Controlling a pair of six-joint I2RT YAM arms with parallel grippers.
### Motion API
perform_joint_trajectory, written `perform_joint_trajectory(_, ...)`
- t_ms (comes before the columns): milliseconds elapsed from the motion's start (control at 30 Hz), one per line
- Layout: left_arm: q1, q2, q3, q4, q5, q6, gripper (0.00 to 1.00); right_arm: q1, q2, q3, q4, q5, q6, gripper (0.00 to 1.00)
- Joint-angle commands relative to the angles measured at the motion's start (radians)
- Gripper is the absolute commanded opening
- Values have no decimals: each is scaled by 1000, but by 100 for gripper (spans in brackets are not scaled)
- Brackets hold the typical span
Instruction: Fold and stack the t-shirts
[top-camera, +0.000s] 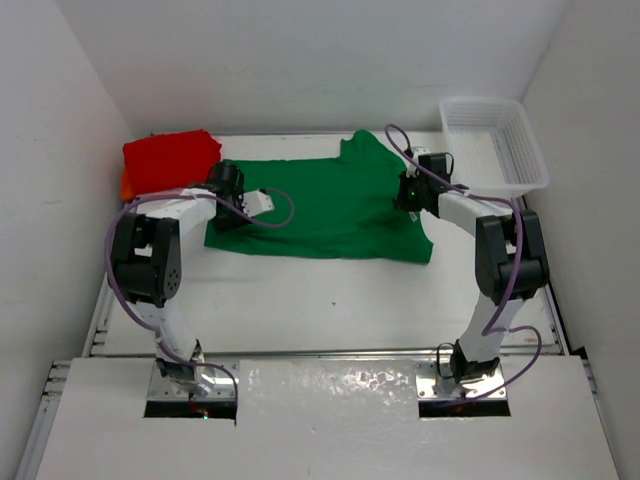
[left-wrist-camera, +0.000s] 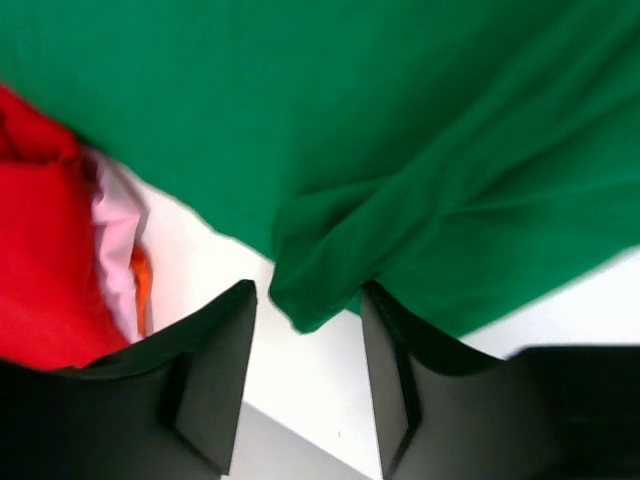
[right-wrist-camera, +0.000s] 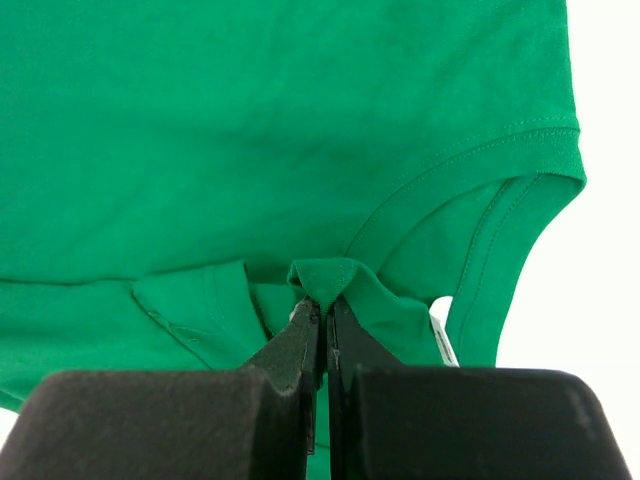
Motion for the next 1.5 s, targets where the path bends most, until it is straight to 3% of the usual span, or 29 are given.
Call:
perform_joint_trajectory(0, 0, 17, -15, 104, -91, 6, 42, -2, -62, -10, 46, -19, 18, 0)
perform_joint_trajectory(167, 0, 29, -23, 131, -117, -1, 43, -2, -62, -8, 47, -22, 17, 0)
perform_joint_trajectory(233, -1, 38, -24, 155, -142, -3, 38, -2, -66, -8, 47, -24, 17, 0)
perform_joint_trajectory(333, -1, 32, -9, 149, -130, -21, 0, -2, -73, -10, 46, -27, 18, 0)
perform_joint_trajectory(533, -1, -107, -25, -59, -1, -75, 0, -1, -243, -149, 28, -21, 32, 0)
perform_joint_trajectory(767, -1, -381, -207, -403, 42, -93, 0, 76, -732, -545, -84, 19, 108, 0)
perform_joint_trajectory(1033, -4, -478, -391, -472, -11, -115, 0, 153, -1097, -769, -250, -7, 202, 0)
perform_joint_trajectory(1333, -3, -471, -363, -503, -51, -126, 0, 151, -1138, -739, -235, -30, 195, 0)
perform_joint_trajectory(1467, -1, -397, -226, -500, 7, -173, 0, 150, -912, -619, -174, 13, 130, 0)
